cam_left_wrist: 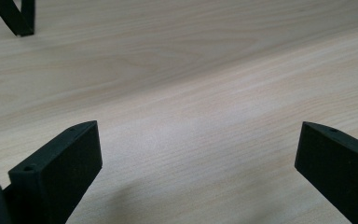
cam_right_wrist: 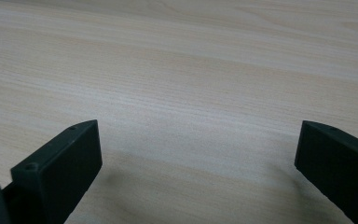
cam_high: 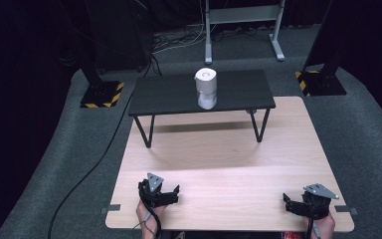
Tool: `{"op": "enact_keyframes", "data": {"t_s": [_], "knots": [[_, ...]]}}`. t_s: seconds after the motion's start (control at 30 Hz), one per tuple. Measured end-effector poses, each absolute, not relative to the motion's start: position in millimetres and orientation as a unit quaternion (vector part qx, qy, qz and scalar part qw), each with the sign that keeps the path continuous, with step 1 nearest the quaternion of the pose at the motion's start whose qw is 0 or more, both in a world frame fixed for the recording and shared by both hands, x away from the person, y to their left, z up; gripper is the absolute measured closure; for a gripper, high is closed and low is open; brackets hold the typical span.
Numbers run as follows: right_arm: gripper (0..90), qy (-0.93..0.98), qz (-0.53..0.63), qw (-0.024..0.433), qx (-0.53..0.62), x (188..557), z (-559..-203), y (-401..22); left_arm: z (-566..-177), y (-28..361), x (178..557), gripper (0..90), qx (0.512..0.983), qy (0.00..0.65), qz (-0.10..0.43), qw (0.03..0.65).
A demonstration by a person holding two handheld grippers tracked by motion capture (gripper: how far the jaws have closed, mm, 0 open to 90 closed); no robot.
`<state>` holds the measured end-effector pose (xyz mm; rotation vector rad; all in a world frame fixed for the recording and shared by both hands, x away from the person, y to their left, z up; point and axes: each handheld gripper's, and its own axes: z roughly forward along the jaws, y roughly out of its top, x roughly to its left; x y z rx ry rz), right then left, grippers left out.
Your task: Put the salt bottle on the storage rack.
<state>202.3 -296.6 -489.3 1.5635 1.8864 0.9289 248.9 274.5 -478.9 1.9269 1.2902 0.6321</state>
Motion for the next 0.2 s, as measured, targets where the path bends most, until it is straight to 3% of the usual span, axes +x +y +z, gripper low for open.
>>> {"op": "enact_keyframes", "data": {"t_s": [0.1, 0.2], "knots": [[0.0, 0.697, 0.342, 0.256, 0.576, 203.0, -489.0, -296.8, -473.0, 262.3, 259.6, 0.0, 0.778, 0.485, 0.242, 0.317], [0.0, 0.701, 0.341, 0.254, 0.573, 204.3, -488.8, -297.3, -473.2, 258.9, 259.3, 0.2, 0.785, 0.473, 0.249, 0.313]]}}
